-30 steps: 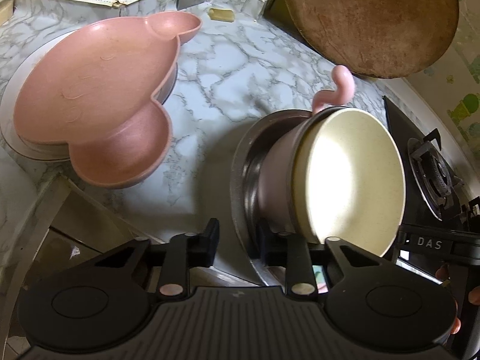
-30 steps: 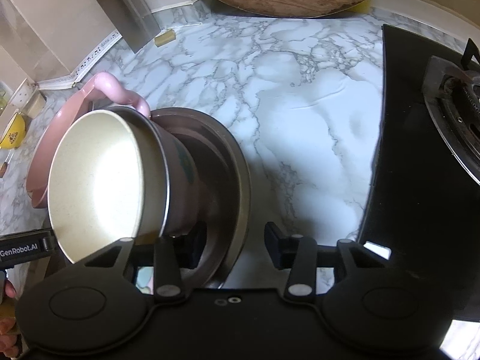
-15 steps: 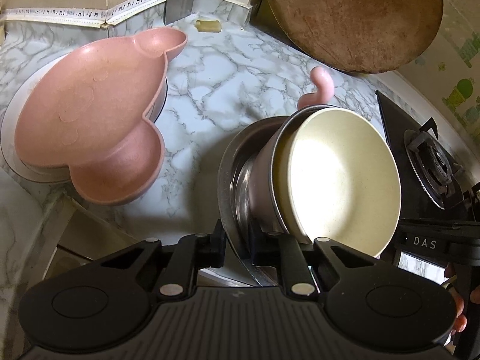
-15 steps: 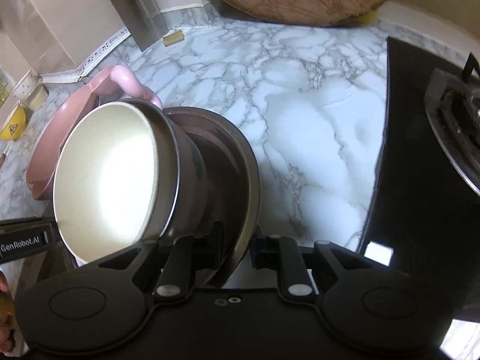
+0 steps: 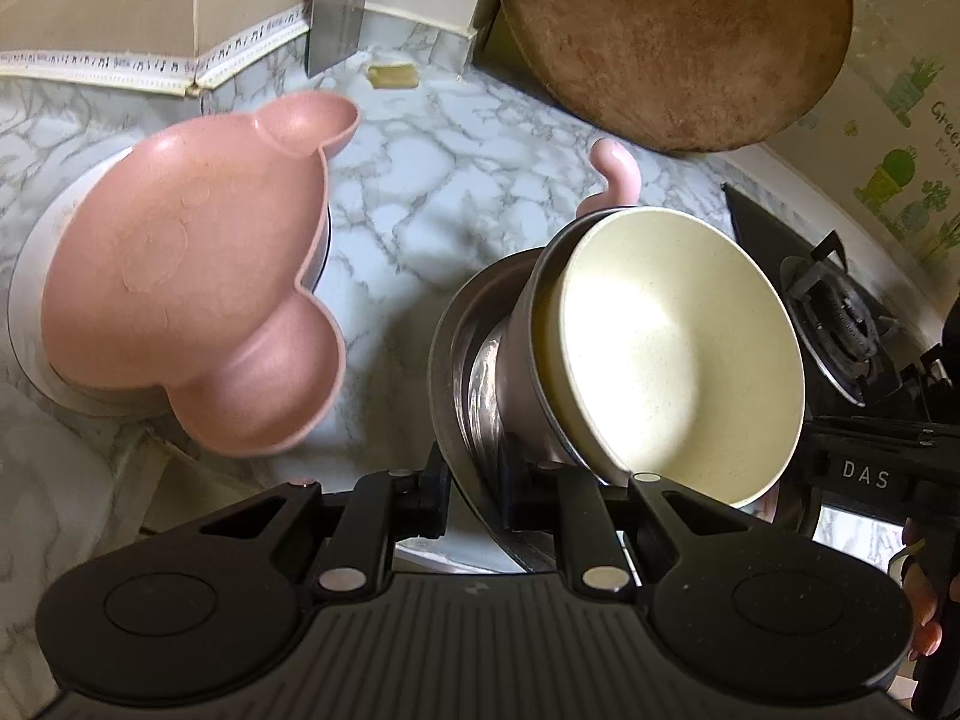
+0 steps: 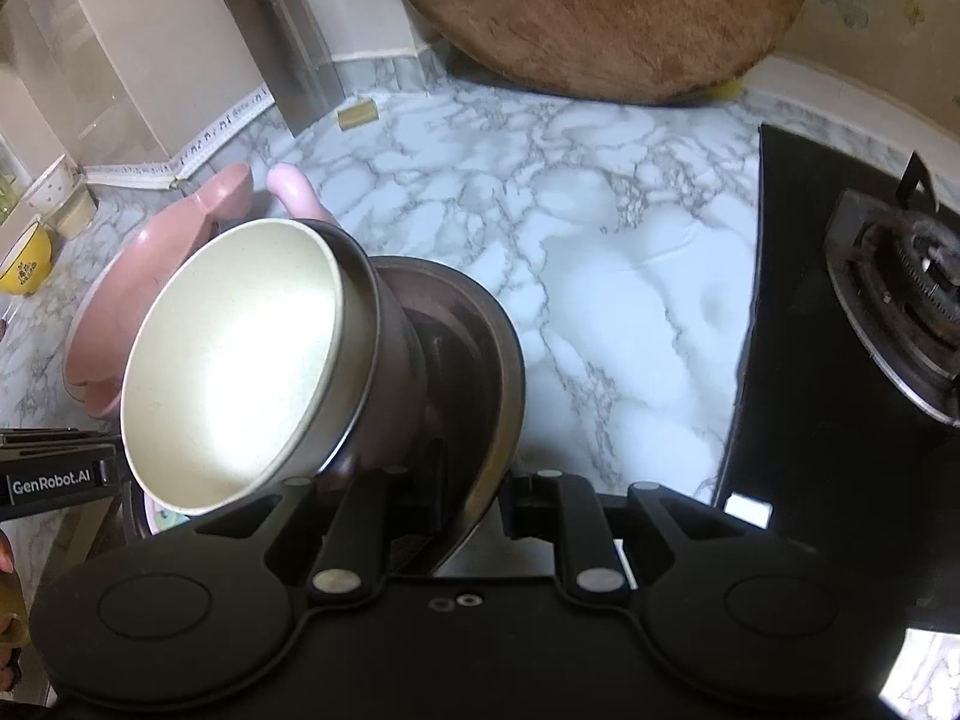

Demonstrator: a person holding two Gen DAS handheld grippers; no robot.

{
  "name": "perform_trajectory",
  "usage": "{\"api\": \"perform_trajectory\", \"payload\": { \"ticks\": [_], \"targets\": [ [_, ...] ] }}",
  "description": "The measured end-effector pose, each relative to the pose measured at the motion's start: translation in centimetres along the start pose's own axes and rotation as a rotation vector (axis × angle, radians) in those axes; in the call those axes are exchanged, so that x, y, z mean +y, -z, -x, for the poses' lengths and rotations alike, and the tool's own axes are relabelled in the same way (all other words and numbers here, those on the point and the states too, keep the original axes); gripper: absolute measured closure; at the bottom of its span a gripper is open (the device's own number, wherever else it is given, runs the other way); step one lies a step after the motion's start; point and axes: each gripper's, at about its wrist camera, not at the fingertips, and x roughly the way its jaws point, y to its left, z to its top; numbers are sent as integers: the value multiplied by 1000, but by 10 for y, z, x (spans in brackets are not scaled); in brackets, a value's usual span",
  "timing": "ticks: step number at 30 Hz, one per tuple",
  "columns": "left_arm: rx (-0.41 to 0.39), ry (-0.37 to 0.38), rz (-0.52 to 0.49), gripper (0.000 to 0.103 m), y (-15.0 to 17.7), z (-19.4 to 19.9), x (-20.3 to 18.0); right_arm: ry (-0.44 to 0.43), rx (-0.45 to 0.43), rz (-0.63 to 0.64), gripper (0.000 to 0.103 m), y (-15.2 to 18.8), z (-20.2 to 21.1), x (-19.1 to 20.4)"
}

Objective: Organize plates and bowls
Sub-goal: 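Lift the nested steel bowl, pot and cream bowl toward the pink plate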

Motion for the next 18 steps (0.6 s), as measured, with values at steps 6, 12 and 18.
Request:
{"api": "perform_trajectory", "payload": {
  "ticks": [6, 12, 18],
  "targets": [
    [-48, 13, -14, 89, -10, 22, 5, 14, -60, 19, 84, -10, 19, 16],
    [-105, 1, 1, 88, -24, 42, 21, 8, -117, 57, 84, -30, 31, 41],
    [-165, -39, 25, 88, -47, 65, 54, -37, -154, 87, 84, -55, 24, 78]
  ]
}}
